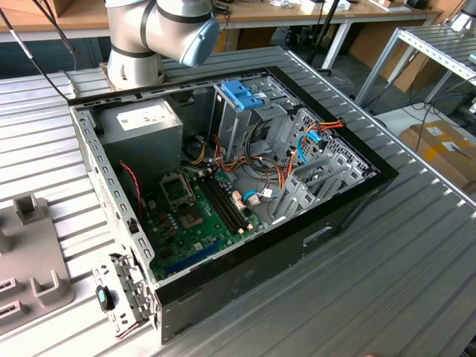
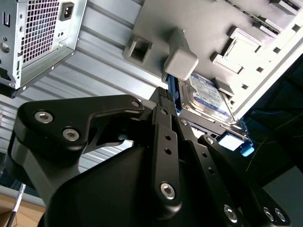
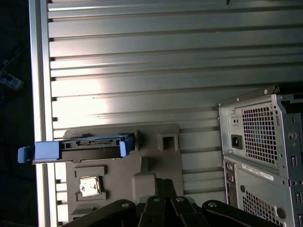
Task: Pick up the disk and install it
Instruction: 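Reach for the disk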
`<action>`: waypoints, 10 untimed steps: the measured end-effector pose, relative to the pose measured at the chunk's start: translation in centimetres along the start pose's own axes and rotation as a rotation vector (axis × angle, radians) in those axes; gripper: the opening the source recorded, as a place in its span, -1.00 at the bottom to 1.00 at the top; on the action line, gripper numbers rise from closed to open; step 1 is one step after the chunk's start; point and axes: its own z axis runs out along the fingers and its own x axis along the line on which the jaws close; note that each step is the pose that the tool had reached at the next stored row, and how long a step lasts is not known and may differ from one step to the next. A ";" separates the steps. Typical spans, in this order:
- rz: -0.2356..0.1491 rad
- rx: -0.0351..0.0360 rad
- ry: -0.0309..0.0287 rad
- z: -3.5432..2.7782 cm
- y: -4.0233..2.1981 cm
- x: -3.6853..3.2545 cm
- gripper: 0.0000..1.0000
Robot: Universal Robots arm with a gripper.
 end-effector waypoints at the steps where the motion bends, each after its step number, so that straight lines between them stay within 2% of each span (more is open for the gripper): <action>1: 0.000 0.0001 0.0001 -0.01 -0.01 0.10 -0.79; 10: 0.000 0.0000 0.0001 -0.03 -0.06 0.84 -0.79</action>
